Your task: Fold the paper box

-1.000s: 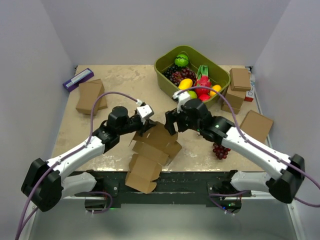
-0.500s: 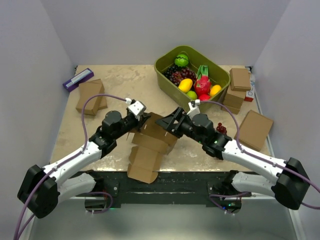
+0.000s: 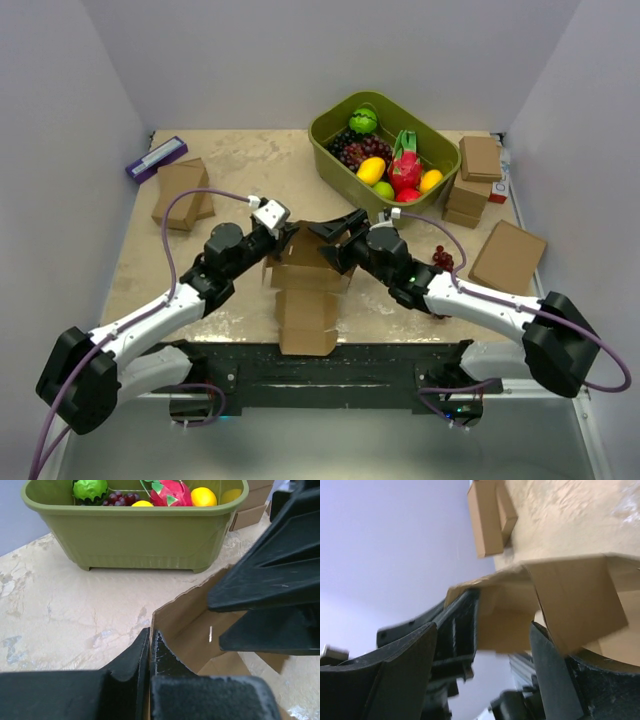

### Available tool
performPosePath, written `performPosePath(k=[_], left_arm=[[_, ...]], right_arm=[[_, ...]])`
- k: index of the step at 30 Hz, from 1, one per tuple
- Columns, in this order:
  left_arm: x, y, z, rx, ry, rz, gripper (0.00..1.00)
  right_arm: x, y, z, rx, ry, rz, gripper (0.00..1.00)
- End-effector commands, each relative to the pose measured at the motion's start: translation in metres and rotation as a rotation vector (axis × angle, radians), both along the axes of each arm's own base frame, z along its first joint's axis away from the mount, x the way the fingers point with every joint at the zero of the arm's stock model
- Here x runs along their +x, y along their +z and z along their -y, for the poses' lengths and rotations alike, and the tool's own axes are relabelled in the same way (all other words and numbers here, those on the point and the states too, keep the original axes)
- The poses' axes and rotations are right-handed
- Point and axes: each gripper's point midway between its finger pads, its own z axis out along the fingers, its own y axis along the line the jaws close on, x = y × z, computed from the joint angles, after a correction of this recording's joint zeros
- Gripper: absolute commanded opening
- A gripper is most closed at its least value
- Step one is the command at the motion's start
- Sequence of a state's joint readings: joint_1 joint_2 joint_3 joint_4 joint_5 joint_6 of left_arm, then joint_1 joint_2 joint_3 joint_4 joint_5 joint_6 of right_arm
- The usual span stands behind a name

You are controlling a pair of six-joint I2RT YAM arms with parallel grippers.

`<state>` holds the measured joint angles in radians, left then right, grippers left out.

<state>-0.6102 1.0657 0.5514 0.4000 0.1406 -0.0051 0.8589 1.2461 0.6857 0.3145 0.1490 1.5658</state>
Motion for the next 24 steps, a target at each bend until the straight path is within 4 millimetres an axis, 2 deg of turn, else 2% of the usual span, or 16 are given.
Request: performPosePath(k=[1,6,14,19,24], left_arm=[[0.000,0.030,0.001,-0.075,0.005,0.082,0.00],[-0.004,0.030,0.009,-0.076,-0.045,0.084,0.00],[-0.002,0.017,0.009,-0.009,-0.060,0.093,0.00],[-0.003,0.016,0.010,0.006,-0.070,0.100,0.00],[-0.006,0.011,0.014,0.042,-0.111,0.118,0.00]], right_arm=[[0.024,0.001,0.012,0.093,-0.173,-0.040,0.77],[0.033,-0.007,0.018,0.089,-0.236,-0.047,0.75],[0.039,0.003,0.035,0.131,-0.323,-0.024,0.75],[0.041,-0.004,0.042,0.146,-0.347,-0.037,0.75],[0.049,-0.019,0.052,0.158,-0.391,-0.068,0.74]])
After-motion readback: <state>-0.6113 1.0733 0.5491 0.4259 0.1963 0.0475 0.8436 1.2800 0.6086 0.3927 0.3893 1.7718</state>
